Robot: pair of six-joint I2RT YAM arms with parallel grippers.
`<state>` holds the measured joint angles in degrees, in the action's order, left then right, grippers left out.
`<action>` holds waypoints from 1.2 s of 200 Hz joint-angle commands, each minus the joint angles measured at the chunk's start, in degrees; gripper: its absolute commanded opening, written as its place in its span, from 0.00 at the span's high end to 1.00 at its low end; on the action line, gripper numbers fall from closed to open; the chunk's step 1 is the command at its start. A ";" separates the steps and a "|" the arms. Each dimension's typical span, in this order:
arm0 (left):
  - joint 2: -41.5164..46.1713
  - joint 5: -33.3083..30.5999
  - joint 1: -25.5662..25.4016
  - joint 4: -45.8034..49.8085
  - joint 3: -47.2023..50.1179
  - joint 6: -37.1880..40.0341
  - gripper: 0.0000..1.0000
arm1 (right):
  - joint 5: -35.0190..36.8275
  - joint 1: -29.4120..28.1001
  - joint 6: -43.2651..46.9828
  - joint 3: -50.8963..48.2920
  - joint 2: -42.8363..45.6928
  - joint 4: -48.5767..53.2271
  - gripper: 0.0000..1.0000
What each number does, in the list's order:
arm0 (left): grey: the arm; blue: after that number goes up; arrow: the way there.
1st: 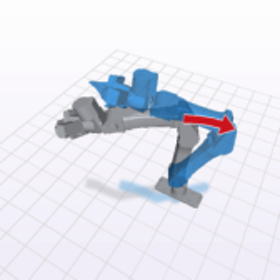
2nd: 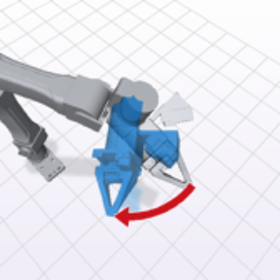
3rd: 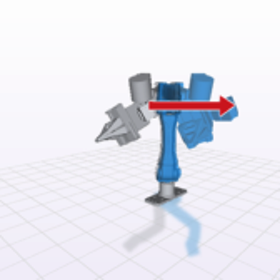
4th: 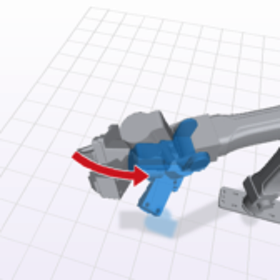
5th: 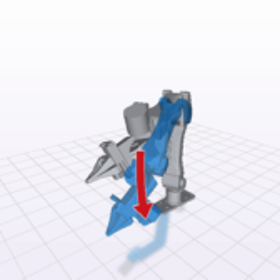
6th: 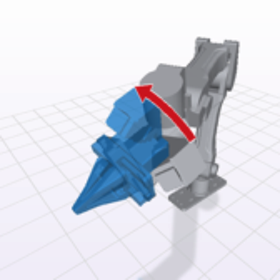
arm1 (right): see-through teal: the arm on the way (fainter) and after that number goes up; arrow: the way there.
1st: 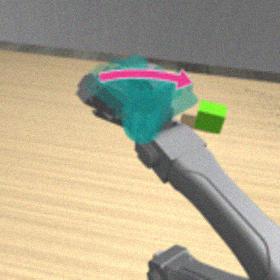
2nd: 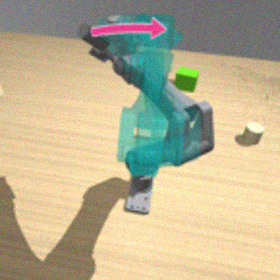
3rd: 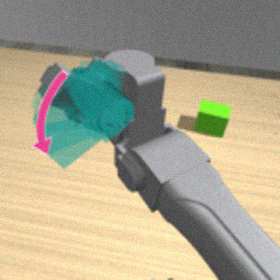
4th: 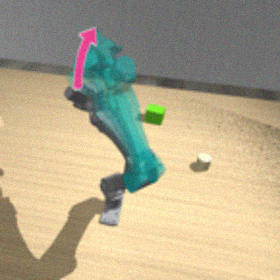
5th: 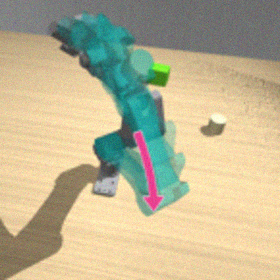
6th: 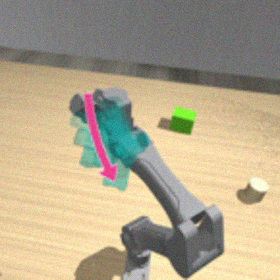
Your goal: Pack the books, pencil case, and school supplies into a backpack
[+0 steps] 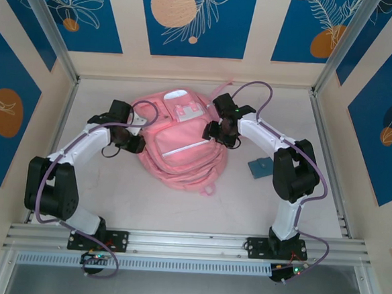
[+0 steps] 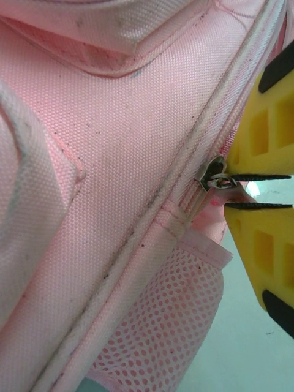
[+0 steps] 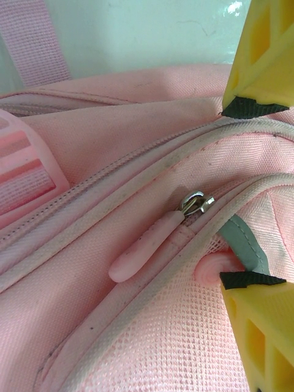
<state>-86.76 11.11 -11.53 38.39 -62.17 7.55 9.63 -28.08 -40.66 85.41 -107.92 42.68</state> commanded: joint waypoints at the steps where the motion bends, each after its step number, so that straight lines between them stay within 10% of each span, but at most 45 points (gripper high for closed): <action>1: -0.44 -0.39 -0.41 -1.80 0.21 0.95 0.85 | 1.44 1.15 -0.73 -1.25 -1.03 1.53 0.32; 75: -2.13 3.28 -1.50 -4.74 0.30 2.29 0.68 | 2.32 4.06 0.86 2.80 -4.21 1.99 0.35; 180: -2.36 13.83 -2.88 -11.22 3.10 3.28 0.76 | 0.40 6.41 3.96 8.67 -5.06 3.79 0.36; 240: -1.16 11.71 -4.85 -9.63 3.03 2.83 1.00 | -0.30 6.36 3.78 3.85 3.65 5.67 0.32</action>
<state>-88.95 21.61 -14.57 28.71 -59.51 9.93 9.13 -22.24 -37.43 92.66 -111.20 45.08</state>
